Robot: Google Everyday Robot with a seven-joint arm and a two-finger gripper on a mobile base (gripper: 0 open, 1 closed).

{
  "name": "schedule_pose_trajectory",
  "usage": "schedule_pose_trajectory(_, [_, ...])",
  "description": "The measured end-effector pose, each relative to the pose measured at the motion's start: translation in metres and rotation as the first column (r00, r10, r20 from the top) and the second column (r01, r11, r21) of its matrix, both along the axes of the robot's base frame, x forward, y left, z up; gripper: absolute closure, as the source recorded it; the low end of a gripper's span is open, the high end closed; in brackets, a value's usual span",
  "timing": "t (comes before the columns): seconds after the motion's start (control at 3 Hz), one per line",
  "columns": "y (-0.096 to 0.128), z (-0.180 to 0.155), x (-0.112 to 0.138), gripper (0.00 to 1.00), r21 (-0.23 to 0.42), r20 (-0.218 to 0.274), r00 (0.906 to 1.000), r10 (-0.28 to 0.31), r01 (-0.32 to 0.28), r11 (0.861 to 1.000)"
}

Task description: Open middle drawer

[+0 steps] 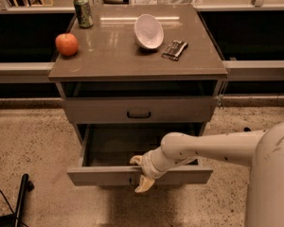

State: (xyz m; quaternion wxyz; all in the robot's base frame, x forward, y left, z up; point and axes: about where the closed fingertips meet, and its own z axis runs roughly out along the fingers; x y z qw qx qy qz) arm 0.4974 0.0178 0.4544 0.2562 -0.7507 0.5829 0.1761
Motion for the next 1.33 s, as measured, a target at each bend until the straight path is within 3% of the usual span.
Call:
schedule_pose_trajectory(0.33, [-0.007,0.021,0.023,0.37,-0.013,0.06,0.9982,0.01,-0.009,1.0])
schedule_pose_trajectory(0.67, [-0.013,0.039,0.064,0.49,-0.028,0.101,0.9947,0.017,-0.014,1.0])
schedule_pose_trajectory(1.0, [-0.018,0.041,0.105,0.49,-0.021,0.106,0.9944,0.008,-0.006,1.0])
schedule_pose_trajectory(1.33, [-0.017,0.012,0.132,0.49,-0.01,0.067,0.9978,-0.006,0.006,1.0])
